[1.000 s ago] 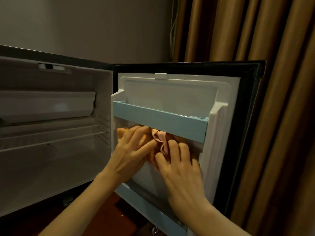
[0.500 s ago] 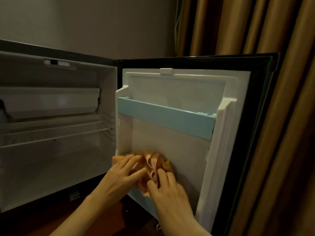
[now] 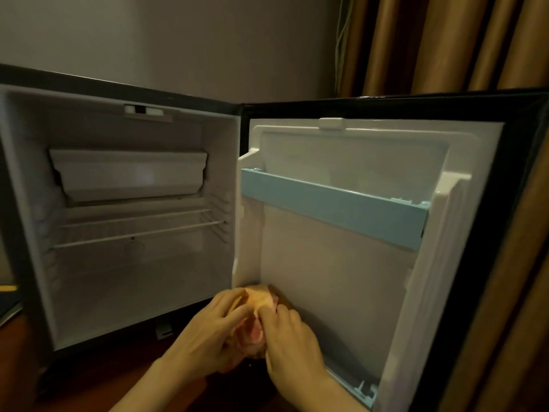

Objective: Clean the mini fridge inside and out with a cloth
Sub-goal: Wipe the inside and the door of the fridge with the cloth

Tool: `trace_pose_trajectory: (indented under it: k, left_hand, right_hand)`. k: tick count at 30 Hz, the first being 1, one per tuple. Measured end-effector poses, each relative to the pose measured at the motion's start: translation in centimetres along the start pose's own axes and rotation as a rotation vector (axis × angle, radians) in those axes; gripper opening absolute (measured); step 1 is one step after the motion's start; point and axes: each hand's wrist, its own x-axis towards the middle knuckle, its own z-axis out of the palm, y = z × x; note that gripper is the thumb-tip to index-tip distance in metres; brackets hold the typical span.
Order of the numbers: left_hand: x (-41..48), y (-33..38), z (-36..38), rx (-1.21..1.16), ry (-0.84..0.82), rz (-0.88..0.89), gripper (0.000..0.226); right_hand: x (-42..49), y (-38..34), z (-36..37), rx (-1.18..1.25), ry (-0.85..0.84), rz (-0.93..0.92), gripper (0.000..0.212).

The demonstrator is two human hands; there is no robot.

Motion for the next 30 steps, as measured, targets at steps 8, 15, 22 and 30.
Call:
trace_pose_trajectory:
  k: [8, 15, 22, 30]
  left_hand:
    - [1.3, 1.7, 1.4, -0.016, -0.139, -0.011, 0.080]
    - [1.2, 7.4, 1.8, 0.004, -0.050, 0.104, 0.079]
    - [0.6, 8.8, 2.6, 0.079, -0.031, 0.117, 0.083]
    - [1.1, 3.2, 1.6, 0.103, -0.062, -0.098, 0.079]
  right_hand:
    - [-1.1, 0.8, -0.7, 0.017, -0.038, 0.059, 0.062]
    - [-5.8, 3.2, -1.0, -0.062, -0.009, 0.167, 0.077]
    - [-7.7, 2.9, -0.3, -0.060, 0.072, 0.170, 0.022]
    - [-1.7, 0.0, -0.9, 0.048, -0.032, 0.096, 0.065]
